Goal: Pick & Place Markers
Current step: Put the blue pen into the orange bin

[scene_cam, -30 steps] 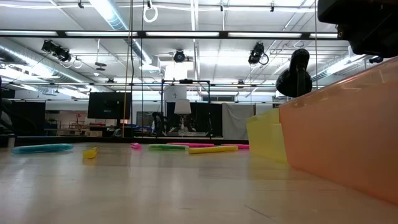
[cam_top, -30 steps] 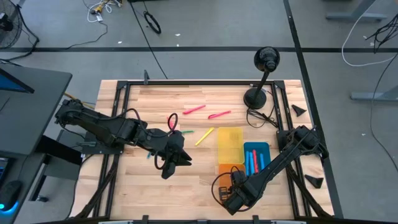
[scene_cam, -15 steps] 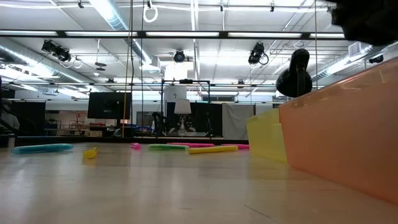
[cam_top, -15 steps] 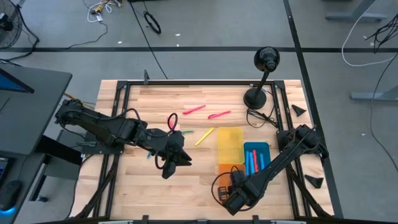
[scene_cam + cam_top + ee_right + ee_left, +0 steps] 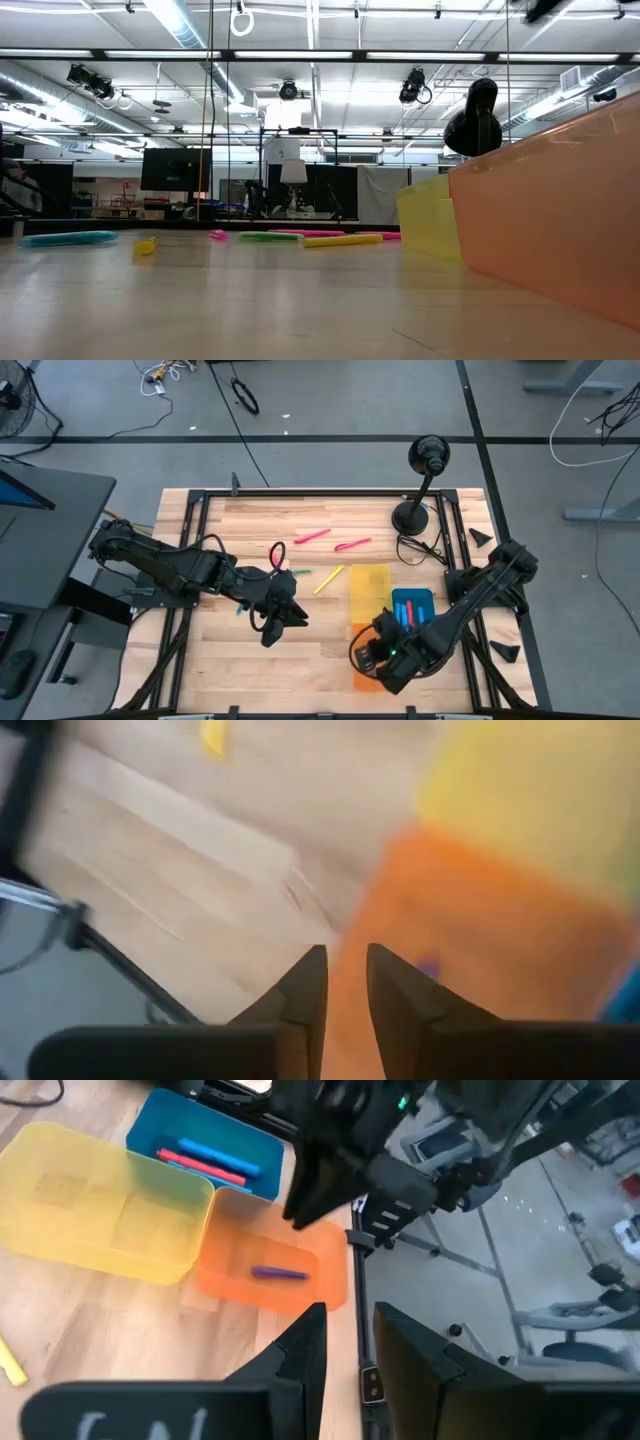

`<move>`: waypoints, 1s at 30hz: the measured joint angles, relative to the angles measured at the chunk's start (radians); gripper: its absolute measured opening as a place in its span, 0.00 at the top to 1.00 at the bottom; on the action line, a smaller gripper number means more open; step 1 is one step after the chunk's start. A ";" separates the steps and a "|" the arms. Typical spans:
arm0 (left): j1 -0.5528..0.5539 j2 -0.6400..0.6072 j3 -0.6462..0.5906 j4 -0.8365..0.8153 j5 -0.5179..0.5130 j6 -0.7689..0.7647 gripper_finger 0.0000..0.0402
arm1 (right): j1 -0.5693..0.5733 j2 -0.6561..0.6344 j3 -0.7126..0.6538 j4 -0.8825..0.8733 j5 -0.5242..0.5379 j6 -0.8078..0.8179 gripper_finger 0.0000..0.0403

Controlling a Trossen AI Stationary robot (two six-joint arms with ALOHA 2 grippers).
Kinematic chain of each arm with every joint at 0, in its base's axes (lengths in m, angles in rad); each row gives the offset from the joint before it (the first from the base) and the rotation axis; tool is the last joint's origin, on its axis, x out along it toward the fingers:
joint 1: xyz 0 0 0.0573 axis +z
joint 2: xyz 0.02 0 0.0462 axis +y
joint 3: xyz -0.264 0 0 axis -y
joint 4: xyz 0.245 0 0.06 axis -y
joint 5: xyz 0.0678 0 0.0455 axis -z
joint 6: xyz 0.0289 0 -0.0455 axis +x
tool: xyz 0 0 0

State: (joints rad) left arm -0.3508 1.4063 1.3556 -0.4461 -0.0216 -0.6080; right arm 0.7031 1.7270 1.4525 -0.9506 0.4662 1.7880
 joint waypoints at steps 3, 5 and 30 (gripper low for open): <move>0.001 0.000 0.000 0.000 0.000 -0.025 0.78 | -0.011 -0.052 0.000 0.036 0.145 -0.174 0.82; 0.001 0.000 0.000 -0.001 0.000 -0.045 0.78 | -0.023 -0.085 0.000 0.094 0.229 -0.348 0.82; 0.029 0.000 0.000 -0.407 -0.186 -0.575 0.55 | -0.194 -0.228 0.000 0.592 -0.015 -1.406 0.82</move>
State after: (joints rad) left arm -0.3218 1.4063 1.3556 -0.8536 -0.2072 -1.1835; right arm 0.5087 1.4990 1.4525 -0.3581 0.4515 0.3822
